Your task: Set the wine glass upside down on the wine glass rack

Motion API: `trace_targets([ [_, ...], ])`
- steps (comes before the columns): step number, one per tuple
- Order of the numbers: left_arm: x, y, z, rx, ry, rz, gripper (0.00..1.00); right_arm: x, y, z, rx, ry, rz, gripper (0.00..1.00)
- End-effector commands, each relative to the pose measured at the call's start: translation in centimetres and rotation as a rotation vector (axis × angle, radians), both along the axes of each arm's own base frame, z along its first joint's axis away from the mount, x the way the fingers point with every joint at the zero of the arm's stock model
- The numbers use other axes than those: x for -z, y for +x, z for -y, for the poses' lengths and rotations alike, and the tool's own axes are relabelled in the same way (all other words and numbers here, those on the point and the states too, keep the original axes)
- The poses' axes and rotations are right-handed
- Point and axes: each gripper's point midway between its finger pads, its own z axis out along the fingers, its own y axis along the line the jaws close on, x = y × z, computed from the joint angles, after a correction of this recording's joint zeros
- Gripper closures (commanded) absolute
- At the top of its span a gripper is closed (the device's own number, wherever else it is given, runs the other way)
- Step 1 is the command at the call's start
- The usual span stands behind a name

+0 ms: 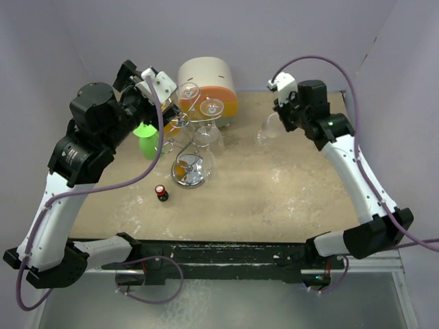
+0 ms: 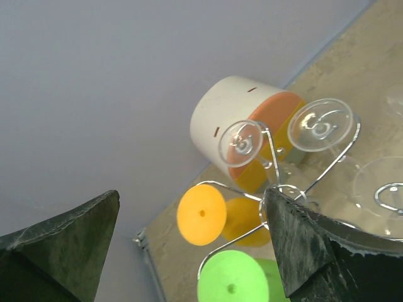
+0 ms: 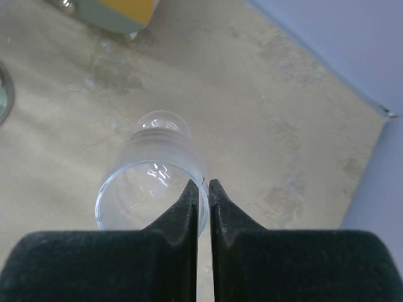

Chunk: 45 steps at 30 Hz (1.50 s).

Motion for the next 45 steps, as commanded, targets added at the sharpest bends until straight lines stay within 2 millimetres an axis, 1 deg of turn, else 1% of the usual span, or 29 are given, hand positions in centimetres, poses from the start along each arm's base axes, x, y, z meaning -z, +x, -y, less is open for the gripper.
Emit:
trace_targets([
  [1, -1.0, -0.6, 2.6, 0.12, -0.142, -0.042, 0.01, -10.2, -0.1, 2.7, 0.055, 0.044, 0.305, 1.0],
  [4, -0.7, -0.6, 3.7, 0.171, -0.185, -0.08, 0.01, -14.5, -1.3, 3.2, 0.054, 0.071, 0.427, 1.0],
  [7, -0.5, -0.6, 4.9, 0.22, -0.222, -0.114, 0.01, -17.9, -2.6, 2.6, 0.011, 0.121, 0.505, 1.0],
  [9, -0.5, -0.6, 5.5, 0.244, -0.245, -0.133, 0.01, -19.7, -3.4, 1.9, -0.03, 0.166, 0.541, 1.0],
  [10, -0.5, -0.6, 5.8, 0.251, -0.256, -0.141, 0.01, -20.6, -3.8, 1.8, -0.035, 0.186, 0.56, 1.0],
  [12, -0.5, -0.3, 6.1, 0.257, -0.276, -0.153, 0.01, -23.1, -4.5, 1.7, -0.055, 0.207, 0.63, 1.0],
  [15, -0.8, 0.0, 6.7, 0.261, -0.326, -0.178, 0.01, -25.4, -5.8, 0.4, -0.123, 0.283, 0.662, 1.0],
  [19, -0.7, -0.3, 7.8, 0.299, -0.413, -0.25, 0.01, -27.6, -7.1, -1.0, -0.195, 0.367, 0.678, 1.0],
  [23, -0.8, -0.6, 8.9, 0.337, -0.48, -0.311, 0.01, -28.7, -8.1, -2.9, -0.288, 0.458, 0.653, 1.0],
  [26, -0.9, -0.2, 9.3, 0.332, -0.517, -0.337, 0.01, -29.2, -8.8, -4.2, -0.356, 0.514, 0.63, 1.0],
  [32, -0.8, 0.9, 10.7, 0.358, -0.568, -0.385, 0.0, -29.5, -9.1, -5.4, -0.421, 0.543, 0.614, 1.0],
  [34, -0.9, 1.2, 11.2, 0.372, -0.572, -0.387, 0.03, -29.6, -9.4, -5.6, -0.439, 0.545, 0.614, 1.0],
  [39, -0.4, 1.7, 11.9, 0.383, -0.602, -0.431, 0.12, -29.9, -10.1, -6.1, -0.473, 0.57, 0.604, 1.0],
  [42, -0.4, 2.1, 11.8, 0.359, -0.632, -0.443, 0.22, -30.0, -10.5, -6.2, -0.477, 0.599, 0.592, 1.0],
  [45, -0.5, 2.2, 11.8, 0.357, -0.665, -0.467, 0.28, -30.1, -11.2, -6.3, -0.49, 0.616, 0.585, 1.0],
])
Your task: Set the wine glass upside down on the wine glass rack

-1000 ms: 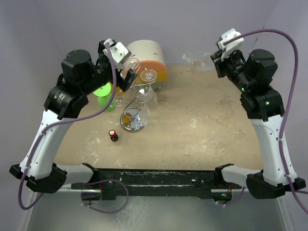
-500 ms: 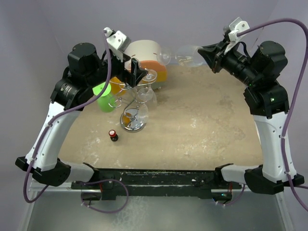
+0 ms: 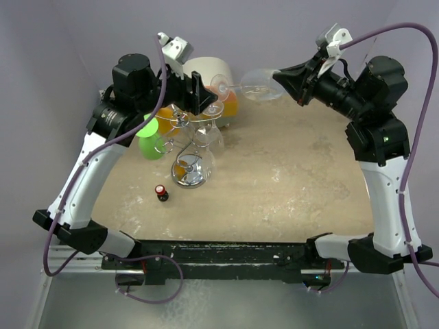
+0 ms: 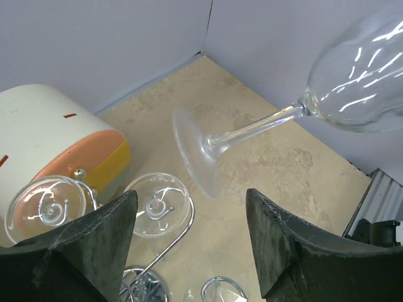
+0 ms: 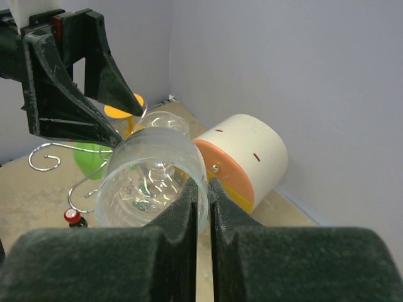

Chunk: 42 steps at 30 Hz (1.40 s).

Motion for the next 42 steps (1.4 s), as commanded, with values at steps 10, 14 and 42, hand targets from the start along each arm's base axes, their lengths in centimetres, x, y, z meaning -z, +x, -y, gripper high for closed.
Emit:
trace_targets([
  [10, -3.1, -1.5, 1.4, 0.14, -0.218, -0.101, 0.48, -4.9, -3.7, -0.2, -0.073, 0.092, 0.127, 1.0],
  [14, -2.8, -1.5, 1.7, 0.163, -0.23, -0.12, 0.54, -4.9, -3.8, -0.5, -0.089, 0.097, 0.122, 1.0],
  [42, -2.1, -1.3, 1.4, 0.175, -0.267, -0.182, 0.82, -3.8, -3.2, -0.9, -0.104, 0.082, 0.103, 1.0],
])
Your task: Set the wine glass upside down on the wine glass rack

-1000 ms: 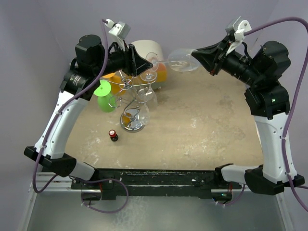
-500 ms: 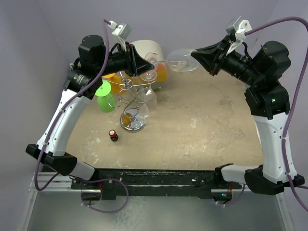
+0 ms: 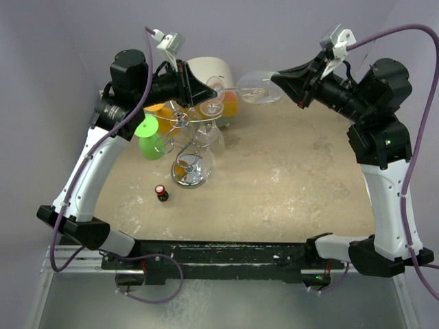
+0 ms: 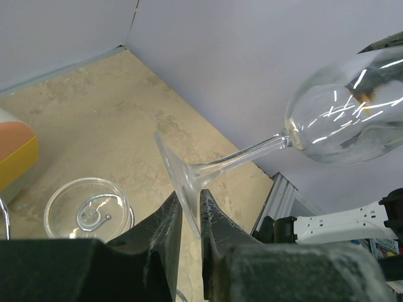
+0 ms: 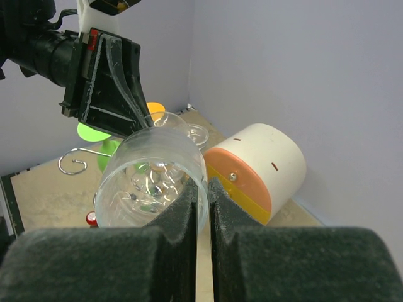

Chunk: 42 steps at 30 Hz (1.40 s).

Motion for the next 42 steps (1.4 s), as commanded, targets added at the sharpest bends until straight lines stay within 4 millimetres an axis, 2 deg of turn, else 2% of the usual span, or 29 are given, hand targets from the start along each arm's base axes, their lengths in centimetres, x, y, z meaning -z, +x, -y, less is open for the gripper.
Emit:
trace_targets([
  [1, -1.5, -0.4, -0.2, 0.012, -0.036, 0.045, 0.83, -2.9, -1.6, -0.2, -0.035, 0.034, 0.11, 1.0],
  [5, -1.6, -0.5, -0.1, 0.024, -0.041, 0.046, 0.88, -2.8, -1.7, -0.3, -0.043, 0.035, 0.107, 1.0],
  [8, -1.7, -0.6, -0.1, 0.029, -0.037, 0.058, 1.0, -2.4, -1.7, -0.4, -0.052, 0.03, 0.099, 1.0],
  [12, -2.1, -0.6, -0.6, 0.018, -0.039, 0.075, 1.0, -1.9, -1.9, -0.5, -0.062, 0.012, 0.101, 0.99],
  [22, -3.0, -0.1, -2.6, -0.031, -0.06, 0.072, 1.0, -0.3, -2.2, -0.3, -0.07, -0.037, 0.1, 0.72],
  [30, -3.1, 0.9, -4.1, -0.101, -0.037, 0.102, 1.0, -0.1, -2.9, 0.0, -0.07, -0.059, 0.11, 0.54],
  [34, -3.8, 0.9, -5.4, -0.154, 0.02, 0.193, 1.0, -0.1, -3.0, 1.0, -0.021, -0.073, 0.123, 0.46],
  [36, -4.3, 0.8, -6.1, -0.176, 0.074, 0.269, 1.0, 0.4, -2.5, 1.6, 0.022, -0.087, 0.127, 0.39],
  [39, -4.7, 0.6, -7.0, -0.194, 0.167, 0.365, 1.0, 1.5, -1.5, 2.4, 0.084, -0.1, 0.11, 0.34],
  [42, -4.6, -0.4, -7.5, -0.148, 0.269, 0.453, 1.0, 2.2, -0.6, 3.3, 0.15, -0.106, 0.093, 0.31],
])
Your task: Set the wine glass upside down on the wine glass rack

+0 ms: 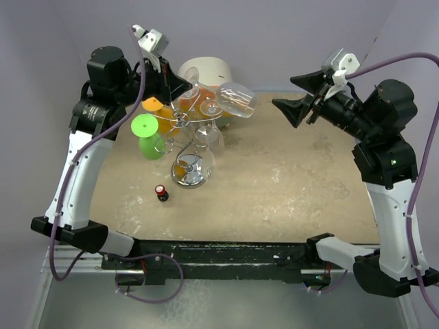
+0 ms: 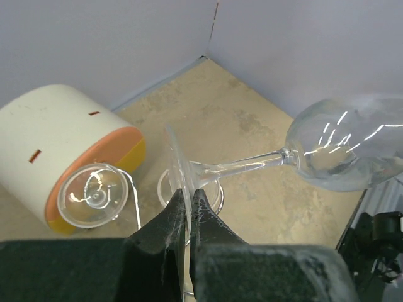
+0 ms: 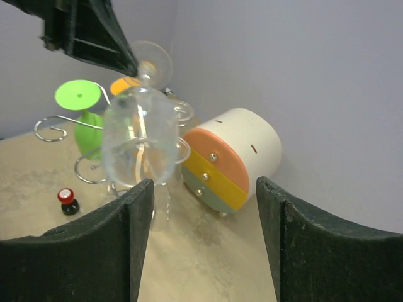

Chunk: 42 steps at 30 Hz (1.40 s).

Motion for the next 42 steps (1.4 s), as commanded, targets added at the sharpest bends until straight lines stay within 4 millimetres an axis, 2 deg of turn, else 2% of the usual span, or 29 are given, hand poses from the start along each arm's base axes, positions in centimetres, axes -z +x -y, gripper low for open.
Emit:
trace_targets([
  [1, -3.9, -2.9, -2.1, 0.019, 0.154, 0.26, 1.0, 0.4, 1.8, 1.9, 0.138, -0.015, 0.019, 0.29],
  [4, -3.8, -4.0, -2.7, 0.041, 0.229, 0.322, 1.0, 0.9, 3.0, 3.2, 0.227, -0.041, 0.02, 0.23],
  [8, -3.3, -7.5, -2.0, 0.177, 0.318, 0.42, 1.0, 2.5, 4.3, 4.0, 0.286, -0.08, 0.006, 0.1],
  [11, -1.5, -9.4, -1.3, 0.231, 0.438, 0.473, 1.0, 4.2, 4.8, 4.8, 0.331, -0.108, -0.01, 0.04],
  [17, 1.9, -11.4, -1.9, 0.328, 0.578, 0.49, 1.0, 8.1, 5.0, 7.8, 0.456, -0.166, -0.045, 0.0],
  [20, 3.1, -12.2, -2.4, 0.362, 0.625, 0.507, 1.0, 10.5, 4.7, 8.4, 0.449, -0.192, -0.084, 0.0],
  [26, 4.3, -11.5, -4.0, 0.323, 0.741, 0.532, 1.0, 14.5, 4.8, 9.6, 0.453, -0.224, -0.126, 0.0],
  [31, 6.1, -10.8, -5.1, 0.319, 0.841, 0.535, 1.0, 17.5, 5.4, 9.2, 0.392, -0.232, -0.182, 0.0],
  [34, 6.9, -10.4, -5.4, 0.326, 0.884, 0.546, 1.0, 18.6, 5.7, 9.6, 0.38, -0.223, -0.201, 0.0],
  [38, 6.7, -10.0, -5.9, 0.319, 0.937, 0.585, 1.0, 19.3, 5.5, 10.6, 0.399, -0.22, -0.207, 0.0],
  [42, 6.7, -9.7, -5.7, 0.321, 0.94, 0.599, 1.0, 20.4, 5.5, 10.7, 0.387, -0.228, -0.231, 0.0],
])
